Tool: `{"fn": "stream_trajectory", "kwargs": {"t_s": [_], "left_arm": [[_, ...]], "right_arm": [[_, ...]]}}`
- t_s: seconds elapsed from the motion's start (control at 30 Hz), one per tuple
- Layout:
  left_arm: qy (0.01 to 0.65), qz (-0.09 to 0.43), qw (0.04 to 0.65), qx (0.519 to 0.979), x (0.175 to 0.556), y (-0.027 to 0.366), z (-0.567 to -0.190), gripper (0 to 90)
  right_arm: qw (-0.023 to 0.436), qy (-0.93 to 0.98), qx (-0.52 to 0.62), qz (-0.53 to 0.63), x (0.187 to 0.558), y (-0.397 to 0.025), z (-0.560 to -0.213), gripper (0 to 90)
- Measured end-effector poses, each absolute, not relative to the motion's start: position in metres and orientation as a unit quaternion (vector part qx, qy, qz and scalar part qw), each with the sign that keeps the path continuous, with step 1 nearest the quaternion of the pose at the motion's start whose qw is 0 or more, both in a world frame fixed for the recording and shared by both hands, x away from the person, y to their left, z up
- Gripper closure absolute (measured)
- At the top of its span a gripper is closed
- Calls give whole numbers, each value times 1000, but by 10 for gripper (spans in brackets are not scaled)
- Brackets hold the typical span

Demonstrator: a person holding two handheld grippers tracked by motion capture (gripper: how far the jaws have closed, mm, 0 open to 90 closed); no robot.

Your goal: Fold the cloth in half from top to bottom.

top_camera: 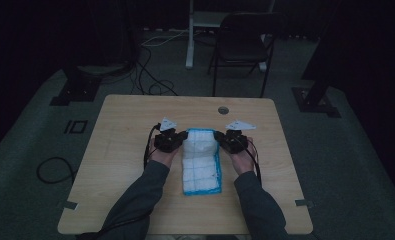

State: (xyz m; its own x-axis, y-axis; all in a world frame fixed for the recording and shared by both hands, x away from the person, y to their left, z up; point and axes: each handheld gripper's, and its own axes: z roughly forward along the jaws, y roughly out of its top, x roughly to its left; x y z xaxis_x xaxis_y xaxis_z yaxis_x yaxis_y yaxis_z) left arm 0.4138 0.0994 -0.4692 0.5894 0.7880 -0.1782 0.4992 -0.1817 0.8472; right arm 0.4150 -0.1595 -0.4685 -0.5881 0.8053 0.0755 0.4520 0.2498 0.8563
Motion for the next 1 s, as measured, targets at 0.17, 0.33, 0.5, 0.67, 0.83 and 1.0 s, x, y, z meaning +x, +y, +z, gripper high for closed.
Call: {"fn": "stream_trajectory", "kwargs": {"t_s": [0.17, 0.33, 0.5, 0.67, 0.83, 1.0], "left_arm": [[425, 153, 476, 754, 410, 99, -469, 872], [425, 156, 478, 753, 405, 100, -470, 871], [424, 159, 479, 752, 400, 102, -472, 871], [423, 158, 483, 750, 394, 104, -472, 870], [422, 157, 487, 749, 387, 107, -474, 870], [420, 155, 491, 748, 381, 108, -475, 869]], "right_arm": [[194, 767, 407, 458, 409, -161, -468, 849], [193, 766, 404, 461, 403, -161, -468, 848], [195, 767, 399, 464, 397, -160, -468, 848], [195, 767, 393, 468, 391, -159, -467, 848], [196, 768, 388, 471, 385, -159, -466, 848], [197, 768, 386, 472, 380, -159, -468, 848]]}}
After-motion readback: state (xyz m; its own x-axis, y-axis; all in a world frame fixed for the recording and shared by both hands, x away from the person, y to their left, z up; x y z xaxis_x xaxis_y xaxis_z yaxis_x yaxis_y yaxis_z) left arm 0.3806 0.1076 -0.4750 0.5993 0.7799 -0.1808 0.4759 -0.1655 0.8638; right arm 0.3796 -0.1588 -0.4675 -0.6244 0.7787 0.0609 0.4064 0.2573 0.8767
